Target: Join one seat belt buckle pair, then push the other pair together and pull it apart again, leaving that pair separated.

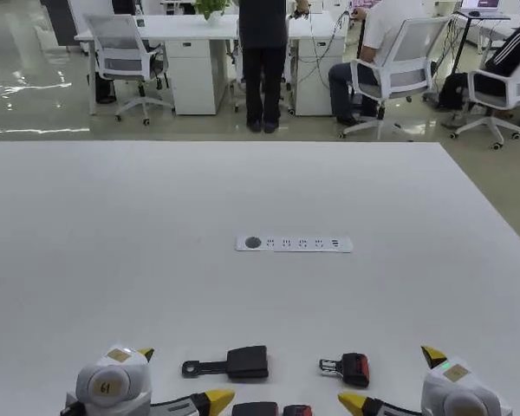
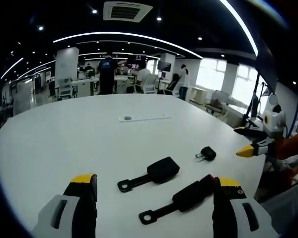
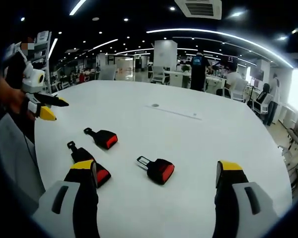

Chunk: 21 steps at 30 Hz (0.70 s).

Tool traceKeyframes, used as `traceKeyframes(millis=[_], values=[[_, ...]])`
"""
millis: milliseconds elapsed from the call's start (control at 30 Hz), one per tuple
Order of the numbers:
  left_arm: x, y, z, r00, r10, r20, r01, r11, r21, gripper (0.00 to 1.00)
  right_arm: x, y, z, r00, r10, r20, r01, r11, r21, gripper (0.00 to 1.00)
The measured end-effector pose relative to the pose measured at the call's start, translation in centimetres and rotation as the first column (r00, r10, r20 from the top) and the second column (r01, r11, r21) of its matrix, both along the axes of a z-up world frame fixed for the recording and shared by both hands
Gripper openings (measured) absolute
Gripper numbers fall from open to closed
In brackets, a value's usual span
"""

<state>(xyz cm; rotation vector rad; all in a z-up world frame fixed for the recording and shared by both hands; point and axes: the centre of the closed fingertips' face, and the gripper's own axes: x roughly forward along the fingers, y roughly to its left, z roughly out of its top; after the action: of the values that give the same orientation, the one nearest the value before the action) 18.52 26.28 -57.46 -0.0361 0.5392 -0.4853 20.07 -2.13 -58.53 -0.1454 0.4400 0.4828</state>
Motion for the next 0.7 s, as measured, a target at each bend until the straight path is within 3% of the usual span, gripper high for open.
traceKeyframes(millis=[333, 500, 700], values=[[-2.1, 1.3, 0.4, 1.0, 0.008, 0.006, -0.008, 1.0, -0.01, 1.0, -3.2, -0.1, 0.7, 1.0, -0.019, 0.001, 0.019, 1.0, 0.01, 0.99], [-3.2, 1.7, -0.2, 1.0, 0.007, -0.022, -0.007, 1.0, -0.004, 1.0, -4.0, -0.2, 0.4, 0.999, -0.028, -0.017, 0.029, 0.999, 0.018, 0.99], [-3.9, 2.2, -0.5, 0.999, 0.02, -0.029, -0.02, 1.0, -0.01, 1.0, -5.2, 0.1, 0.3, 1.0, -0.021, -0.012, 0.021, 1.0, 0.016, 0.99]])
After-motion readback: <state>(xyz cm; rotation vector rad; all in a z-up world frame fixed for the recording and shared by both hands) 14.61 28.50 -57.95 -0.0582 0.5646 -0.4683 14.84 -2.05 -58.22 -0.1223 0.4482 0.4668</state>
